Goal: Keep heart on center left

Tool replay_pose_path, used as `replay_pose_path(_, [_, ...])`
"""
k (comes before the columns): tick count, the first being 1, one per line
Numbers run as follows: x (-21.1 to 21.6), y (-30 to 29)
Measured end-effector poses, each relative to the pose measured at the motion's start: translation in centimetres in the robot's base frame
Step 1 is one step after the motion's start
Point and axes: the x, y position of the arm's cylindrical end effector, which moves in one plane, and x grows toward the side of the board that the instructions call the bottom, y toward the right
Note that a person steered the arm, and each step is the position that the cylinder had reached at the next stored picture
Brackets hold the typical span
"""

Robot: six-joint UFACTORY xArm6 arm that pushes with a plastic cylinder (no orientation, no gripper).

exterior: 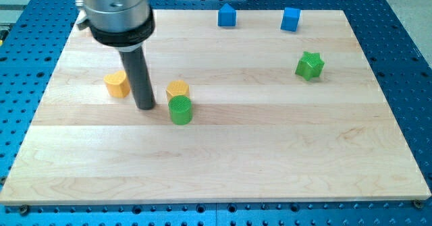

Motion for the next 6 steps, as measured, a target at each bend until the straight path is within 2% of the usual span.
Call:
replay_pose_path(1, [-1.0,-3.1])
replay_pose_path(2, [-1.3,-3.8])
replay_pose_path(3, [-3.5,-2.0])
replay_pose_path(5, [-3.4,-10.0])
replay_pose_path(6, [-3.4,-8.8])
